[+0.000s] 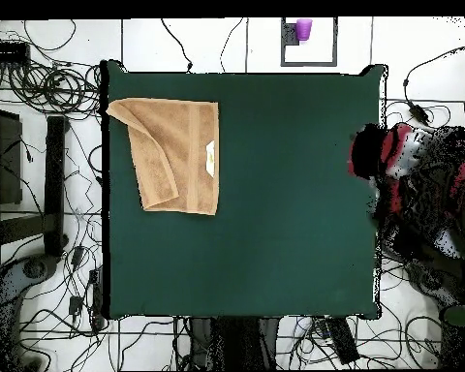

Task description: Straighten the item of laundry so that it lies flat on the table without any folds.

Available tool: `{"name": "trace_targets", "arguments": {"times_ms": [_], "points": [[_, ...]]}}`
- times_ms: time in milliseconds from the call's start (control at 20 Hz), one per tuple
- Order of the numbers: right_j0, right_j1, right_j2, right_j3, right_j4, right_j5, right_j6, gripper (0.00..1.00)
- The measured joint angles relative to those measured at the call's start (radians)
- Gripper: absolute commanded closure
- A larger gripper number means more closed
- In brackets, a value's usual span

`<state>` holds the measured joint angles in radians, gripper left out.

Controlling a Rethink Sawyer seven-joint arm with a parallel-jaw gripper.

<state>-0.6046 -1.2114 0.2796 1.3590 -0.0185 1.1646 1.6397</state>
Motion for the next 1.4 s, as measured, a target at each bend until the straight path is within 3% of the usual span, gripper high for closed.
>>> {"name": "trace_targets", "arguments": {"times_ms": [400,600,850,1100,1400], "points": [[0.115,-0.002,-0.032,0.071,0.013,-0.031,0.003,0.00],[0.163,-0.006,-0.050,0.065,0.010,0.028,0.004,0.00],[0.200,-0.018,-0.060,0.028,0.008,0.248,0.005,0.00],[0.195,-0.094,-0.075,-0.016,-0.018,0.501,0.005,0.00],[0.160,-0.178,-0.101,-0.042,-0.032,0.560,0.005,0.00]]}}
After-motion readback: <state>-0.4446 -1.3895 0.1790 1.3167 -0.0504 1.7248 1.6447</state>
